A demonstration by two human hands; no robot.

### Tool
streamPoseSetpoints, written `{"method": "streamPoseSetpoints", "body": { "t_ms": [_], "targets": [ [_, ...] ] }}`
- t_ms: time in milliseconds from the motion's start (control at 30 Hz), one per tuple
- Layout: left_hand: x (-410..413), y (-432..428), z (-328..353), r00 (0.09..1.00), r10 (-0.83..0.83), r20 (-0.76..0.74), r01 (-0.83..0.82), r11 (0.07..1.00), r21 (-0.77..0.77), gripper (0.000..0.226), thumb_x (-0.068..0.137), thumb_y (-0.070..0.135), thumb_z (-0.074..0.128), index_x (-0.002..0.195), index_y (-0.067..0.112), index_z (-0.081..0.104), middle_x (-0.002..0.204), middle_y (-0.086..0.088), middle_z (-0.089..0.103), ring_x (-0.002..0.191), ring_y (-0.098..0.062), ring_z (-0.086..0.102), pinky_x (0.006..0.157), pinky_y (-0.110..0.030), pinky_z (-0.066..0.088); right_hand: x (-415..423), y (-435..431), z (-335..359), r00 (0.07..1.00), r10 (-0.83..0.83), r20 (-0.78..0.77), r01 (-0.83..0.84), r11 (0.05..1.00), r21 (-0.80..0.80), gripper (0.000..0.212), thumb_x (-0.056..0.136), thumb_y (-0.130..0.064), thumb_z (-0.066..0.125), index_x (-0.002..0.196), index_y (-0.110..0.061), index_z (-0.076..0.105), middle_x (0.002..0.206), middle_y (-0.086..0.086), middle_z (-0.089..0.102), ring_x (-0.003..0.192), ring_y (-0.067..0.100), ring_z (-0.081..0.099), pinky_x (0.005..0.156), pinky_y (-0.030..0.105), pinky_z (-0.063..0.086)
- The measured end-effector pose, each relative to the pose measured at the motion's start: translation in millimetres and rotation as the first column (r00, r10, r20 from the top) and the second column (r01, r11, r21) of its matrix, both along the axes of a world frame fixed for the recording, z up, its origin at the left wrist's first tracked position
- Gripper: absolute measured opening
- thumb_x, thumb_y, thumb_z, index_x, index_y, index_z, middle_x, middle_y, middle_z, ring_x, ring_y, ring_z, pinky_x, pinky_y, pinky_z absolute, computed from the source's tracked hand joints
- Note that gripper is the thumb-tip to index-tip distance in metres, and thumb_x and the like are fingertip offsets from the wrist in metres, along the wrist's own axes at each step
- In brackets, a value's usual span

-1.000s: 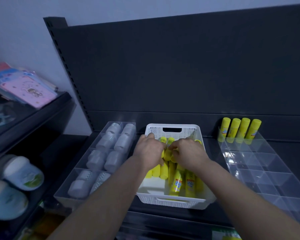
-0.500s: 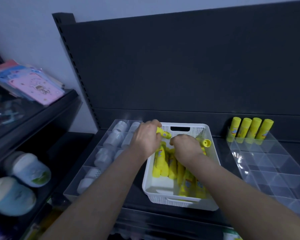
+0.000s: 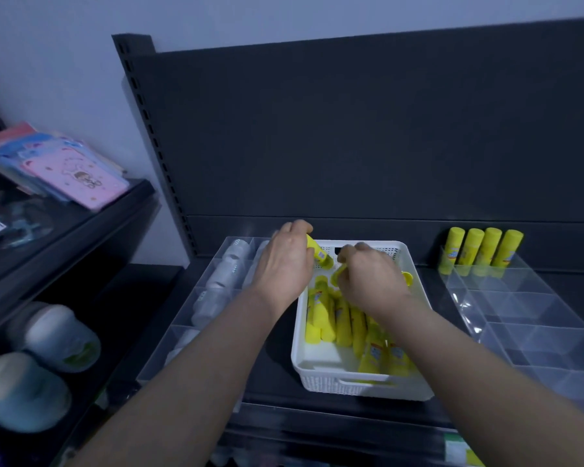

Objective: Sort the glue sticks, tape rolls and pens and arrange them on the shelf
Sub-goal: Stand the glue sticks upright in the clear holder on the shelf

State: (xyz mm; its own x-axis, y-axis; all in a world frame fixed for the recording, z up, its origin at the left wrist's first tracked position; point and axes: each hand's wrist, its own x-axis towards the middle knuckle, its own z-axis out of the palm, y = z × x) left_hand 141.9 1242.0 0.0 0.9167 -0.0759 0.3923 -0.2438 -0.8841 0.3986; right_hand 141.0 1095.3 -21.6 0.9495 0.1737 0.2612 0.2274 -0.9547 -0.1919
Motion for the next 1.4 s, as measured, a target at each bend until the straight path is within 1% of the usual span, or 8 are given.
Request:
{"method": "streamPoseSetpoints", "body": {
  "t_ms": [167, 267, 400, 633, 800, 1000, 1167, 1400],
  "targets": [
    [1, -19, 14, 0.995, -0.025, 0.095, 0.032, 0.997, -0.066, 0.030, 0.093, 0.018, 0.058, 0.122, 0.014, 0.054, 0.119, -0.006, 0.057, 0.113, -0.025, 0.049, 0.091, -0.034, 0.038, -8, -32, 27, 0.989, -0.076, 0.130, 0.045, 0.972, 0.231, 0.028, 0.094, -0.014, 0.048, 0.122, -0.014, 0.049, 0.116, 0.007, 0.058, 0.105, 0.030, 0.056, 0.082, 0.037, 0.041],
    [4, -45, 26, 0.990, -0.060, 0.125, 0.074, 0.991, -0.110, 0.031, 0.093, 0.017, 0.057, 0.124, 0.016, 0.056, 0.120, -0.007, 0.057, 0.113, -0.026, 0.049, 0.092, -0.037, 0.040, -14, -66, 40, 0.977, -0.109, 0.184, 0.064, 0.970, 0.234, 0.026, 0.097, -0.017, 0.047, 0.122, -0.015, 0.053, 0.114, 0.008, 0.055, 0.103, 0.031, 0.056, 0.079, 0.036, 0.040],
    [5, -99, 34, 0.981, -0.160, 0.113, 0.176, 0.974, -0.143, 0.031, 0.094, 0.018, 0.057, 0.125, 0.018, 0.056, 0.120, -0.004, 0.057, 0.112, -0.025, 0.052, 0.090, -0.037, 0.042, -22, -124, 48, 0.950, -0.249, 0.185, 0.209, 0.955, 0.210, 0.035, 0.092, -0.006, 0.048, 0.126, -0.017, 0.050, 0.119, 0.007, 0.048, 0.102, 0.031, 0.055, 0.068, 0.032, 0.034],
    [21, -195, 22, 0.975, -0.224, 0.007, 0.219, 0.947, -0.235, 0.030, 0.091, 0.018, 0.062, 0.120, 0.015, 0.056, 0.111, -0.007, 0.064, 0.105, -0.027, 0.058, 0.089, -0.038, 0.045, -29, -216, 49, 0.925, -0.363, 0.113, 0.325, 0.909, 0.261, 0.027, 0.096, -0.018, 0.049, 0.123, -0.016, 0.050, 0.118, 0.006, 0.050, 0.102, 0.031, 0.055, 0.074, 0.033, 0.036],
    [38, -243, 5, 0.974, -0.202, -0.100, 0.182, 0.967, -0.176, 0.028, 0.091, 0.016, 0.062, 0.118, 0.016, 0.057, 0.112, -0.006, 0.063, 0.105, -0.026, 0.057, 0.087, -0.035, 0.046, -16, -254, 46, 0.952, -0.294, 0.081, 0.271, 0.938, 0.215, 0.030, 0.095, -0.017, 0.049, 0.124, -0.023, 0.054, 0.116, 0.004, 0.047, 0.096, 0.033, 0.058, 0.077, 0.038, 0.047],
    [41, -264, -15, 0.976, -0.159, -0.152, 0.161, 0.987, 0.001, 0.033, 0.095, 0.011, 0.053, 0.127, 0.022, 0.055, 0.117, -0.001, 0.053, 0.103, -0.020, 0.059, 0.069, -0.024, 0.034, 0, -266, 38, 0.994, -0.093, 0.052, 0.080, 0.973, 0.217, 0.034, 0.094, -0.013, 0.050, 0.126, -0.022, 0.053, 0.119, -0.001, 0.051, 0.103, 0.025, 0.056, 0.082, 0.035, 0.044],
    [40, -267, -26, 0.966, -0.182, -0.181, 0.196, 0.979, 0.061, 0.034, 0.094, 0.009, 0.051, 0.127, 0.018, 0.056, 0.114, -0.006, 0.051, 0.097, -0.027, 0.058, 0.075, -0.035, 0.045, 7, -265, 29, 0.999, 0.001, 0.054, -0.014, 0.970, 0.241, 0.032, 0.094, -0.014, 0.050, 0.125, -0.022, 0.056, 0.119, -0.003, 0.053, 0.100, 0.023, 0.058, 0.080, 0.033, 0.046],
    [39, -252, -22, 0.979, -0.098, -0.180, 0.099, 0.995, -0.005, 0.038, 0.092, 0.007, 0.052, 0.129, 0.016, 0.053, 0.119, -0.008, 0.054, 0.109, -0.027, 0.056, 0.091, -0.040, 0.045, 24, -256, 26, 0.997, 0.030, 0.073, -0.044, 0.980, 0.193, 0.035, 0.094, -0.015, 0.048, 0.128, -0.023, 0.055, 0.121, -0.002, 0.053, 0.106, 0.023, 0.057, 0.084, 0.032, 0.044]
  ]
}}
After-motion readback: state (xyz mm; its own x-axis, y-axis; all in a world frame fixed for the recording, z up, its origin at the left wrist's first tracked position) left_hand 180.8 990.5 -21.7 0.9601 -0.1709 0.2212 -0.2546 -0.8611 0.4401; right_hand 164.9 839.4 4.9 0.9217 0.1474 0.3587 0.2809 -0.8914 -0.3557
